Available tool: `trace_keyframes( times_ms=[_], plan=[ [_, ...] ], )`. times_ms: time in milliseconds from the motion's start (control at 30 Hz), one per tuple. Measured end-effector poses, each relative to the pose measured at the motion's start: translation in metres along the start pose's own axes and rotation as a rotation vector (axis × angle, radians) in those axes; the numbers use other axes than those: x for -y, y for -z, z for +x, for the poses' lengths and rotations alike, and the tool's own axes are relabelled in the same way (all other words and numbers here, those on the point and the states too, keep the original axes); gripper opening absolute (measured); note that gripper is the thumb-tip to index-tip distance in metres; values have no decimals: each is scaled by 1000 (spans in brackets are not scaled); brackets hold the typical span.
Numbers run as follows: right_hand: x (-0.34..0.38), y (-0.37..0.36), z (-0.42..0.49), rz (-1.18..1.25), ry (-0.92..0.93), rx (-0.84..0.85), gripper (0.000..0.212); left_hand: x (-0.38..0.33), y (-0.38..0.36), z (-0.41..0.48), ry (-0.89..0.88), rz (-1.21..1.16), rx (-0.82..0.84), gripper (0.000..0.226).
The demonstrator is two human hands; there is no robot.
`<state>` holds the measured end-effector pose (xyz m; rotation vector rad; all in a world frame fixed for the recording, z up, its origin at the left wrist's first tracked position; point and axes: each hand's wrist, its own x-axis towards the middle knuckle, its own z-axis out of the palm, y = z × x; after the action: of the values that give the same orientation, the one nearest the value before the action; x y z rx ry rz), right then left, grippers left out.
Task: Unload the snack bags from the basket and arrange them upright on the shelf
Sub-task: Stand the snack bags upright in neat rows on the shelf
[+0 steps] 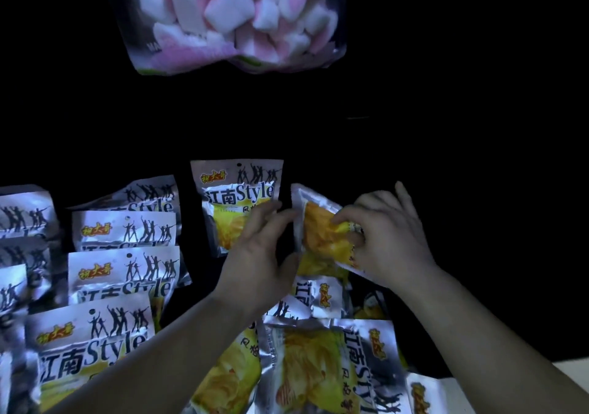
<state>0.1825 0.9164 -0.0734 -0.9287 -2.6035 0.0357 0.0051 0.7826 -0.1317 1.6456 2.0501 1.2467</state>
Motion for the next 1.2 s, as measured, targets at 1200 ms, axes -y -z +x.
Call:
trace_keyframes(
  times_ms=[1200],
  plan=[
    [41, -12, -57, 1246, -613, 114, 59, -16, 15, -10, 591, -746, 70, 29]
  ],
)
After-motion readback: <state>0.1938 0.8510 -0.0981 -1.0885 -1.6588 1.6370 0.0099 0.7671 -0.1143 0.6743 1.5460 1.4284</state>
